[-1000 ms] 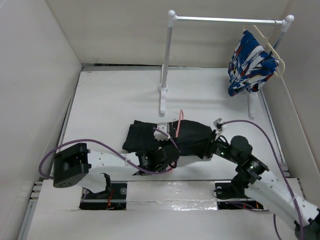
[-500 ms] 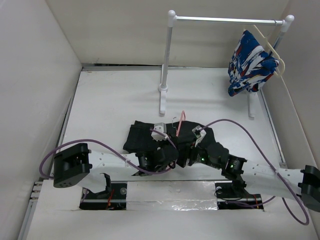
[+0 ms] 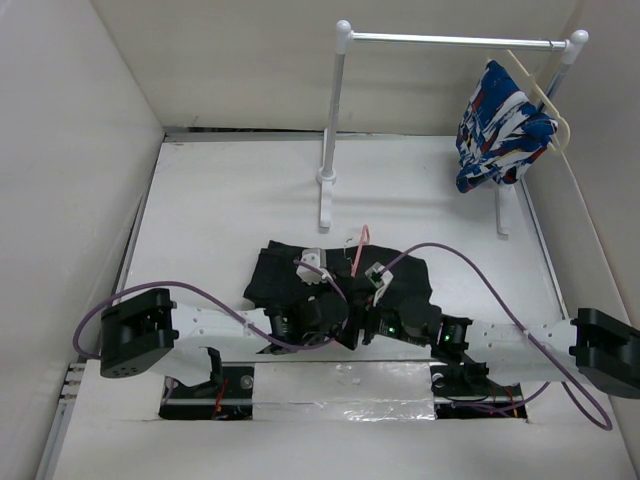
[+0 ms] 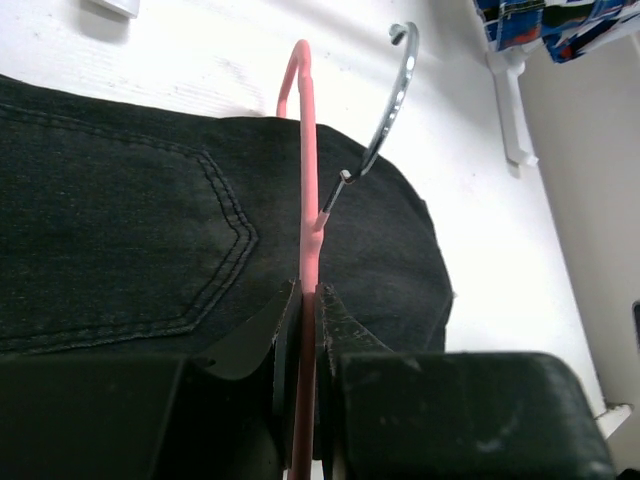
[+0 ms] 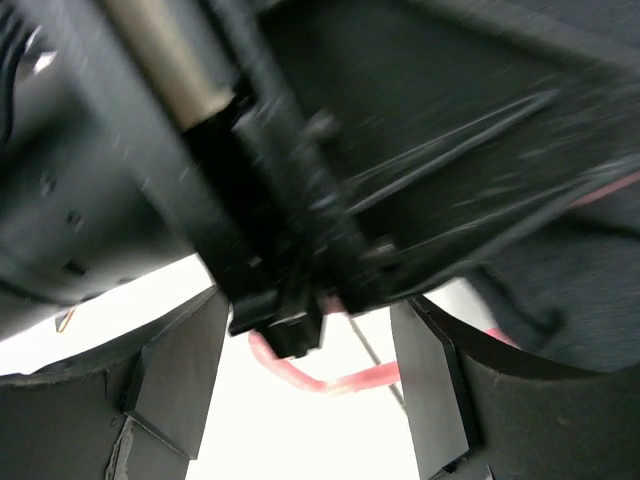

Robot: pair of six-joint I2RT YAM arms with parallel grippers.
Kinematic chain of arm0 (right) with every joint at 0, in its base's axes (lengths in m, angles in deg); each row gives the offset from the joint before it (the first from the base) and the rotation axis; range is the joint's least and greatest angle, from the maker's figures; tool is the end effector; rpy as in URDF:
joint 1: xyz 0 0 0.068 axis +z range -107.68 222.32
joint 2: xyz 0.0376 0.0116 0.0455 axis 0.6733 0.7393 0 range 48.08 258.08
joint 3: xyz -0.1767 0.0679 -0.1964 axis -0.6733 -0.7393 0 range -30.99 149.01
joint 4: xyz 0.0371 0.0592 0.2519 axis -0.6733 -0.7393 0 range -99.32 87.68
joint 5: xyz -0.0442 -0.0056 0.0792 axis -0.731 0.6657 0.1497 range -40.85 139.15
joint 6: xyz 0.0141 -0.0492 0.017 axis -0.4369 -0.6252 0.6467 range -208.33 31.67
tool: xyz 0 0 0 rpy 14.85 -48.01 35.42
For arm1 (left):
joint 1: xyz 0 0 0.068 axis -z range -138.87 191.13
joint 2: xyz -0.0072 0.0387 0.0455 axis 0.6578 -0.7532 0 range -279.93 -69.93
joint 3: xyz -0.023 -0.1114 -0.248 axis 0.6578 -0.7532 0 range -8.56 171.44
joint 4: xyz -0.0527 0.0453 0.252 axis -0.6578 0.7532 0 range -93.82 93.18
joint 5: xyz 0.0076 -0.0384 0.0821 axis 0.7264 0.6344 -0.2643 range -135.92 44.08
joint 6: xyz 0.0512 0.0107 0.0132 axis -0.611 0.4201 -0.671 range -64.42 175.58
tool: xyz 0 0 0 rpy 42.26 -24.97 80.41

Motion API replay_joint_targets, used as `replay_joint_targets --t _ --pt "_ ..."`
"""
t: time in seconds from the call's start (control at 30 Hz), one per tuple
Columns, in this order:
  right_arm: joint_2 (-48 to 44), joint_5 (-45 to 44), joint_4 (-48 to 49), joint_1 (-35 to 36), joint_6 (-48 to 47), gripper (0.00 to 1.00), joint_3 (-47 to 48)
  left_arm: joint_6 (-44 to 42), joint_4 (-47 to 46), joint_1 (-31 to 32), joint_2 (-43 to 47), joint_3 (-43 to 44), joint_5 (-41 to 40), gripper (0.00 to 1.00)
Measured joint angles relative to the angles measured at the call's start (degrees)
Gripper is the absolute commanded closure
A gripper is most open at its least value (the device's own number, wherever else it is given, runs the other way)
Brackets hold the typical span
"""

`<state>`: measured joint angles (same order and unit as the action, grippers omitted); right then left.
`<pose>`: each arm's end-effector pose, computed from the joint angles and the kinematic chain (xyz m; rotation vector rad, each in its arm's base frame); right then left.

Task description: Place the trousers on the hanger

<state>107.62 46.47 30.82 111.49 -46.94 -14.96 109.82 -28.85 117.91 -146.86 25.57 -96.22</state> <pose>0.0772 0.1984 0.1961 -0.4336 1.9133 1.3178 0.0891 -0.2595 0.2188 -0.2449 1.8259 -0.8181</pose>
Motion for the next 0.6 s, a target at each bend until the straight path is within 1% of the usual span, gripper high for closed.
replay_joint_targets --t 0.1,0.17,0.2,0.27,0.3,0.4,0.47,0.5,0.53,0.6 --pt "0.04 -0.2 1.16 1.01 0.02 0.29 -0.02 0.42 -0.63 -0.68 0.68 -0.15 1.01 1.0" --pt "0.04 -0.52 1.64 1.05 0.07 0.33 -0.02 0.66 -0.9 -1.16 1.05 -0.44 1.6 1.0" --pt "0.04 -0.87 1.66 1.05 0.13 0.42 -0.02 0.76 -1.05 -1.27 1.18 -0.63 1.9 1.0" --pt "0.13 -1.66 1.64 1.07 0.35 0.64 -0.07 0.96 -1.42 -1.53 1.44 -1.05 2.38 1.0" --pt "0.17 -1.53 1.75 1.07 1.2 0.77 -0.09 0.98 -1.68 -1.62 1.44 -1.09 2.29 1.0" --pt "0.26 -2.51 1.25 1.77 3.45 0.96 -1.25 1.18 -2.05 -2.21 1.64 -1.09 1.64 1.0" --pt "-0.09 -2.91 0.9 1.77 3.32 1.0 -2.91 1.38 -2.16 -2.4 1.9 -1.09 2.03 1.0" --pt "-0.83 -2.91 0.72 1.81 3.08 1.0 -3.41 1.4 -2.12 -2.49 1.9 -1.18 2.62 0.98" --pt "-2.1 -2.86 0.35 1.84 3.28 1.0 -3.72 1.51 -2.23 -2.62 1.92 -1.42 3.19 0.9" --pt "-5.7 -3.13 -1.99 1.86 3.69 1.0 -4.22 1.88 -2.54 -3.58 2.32 -1.81 5.11 0.81"
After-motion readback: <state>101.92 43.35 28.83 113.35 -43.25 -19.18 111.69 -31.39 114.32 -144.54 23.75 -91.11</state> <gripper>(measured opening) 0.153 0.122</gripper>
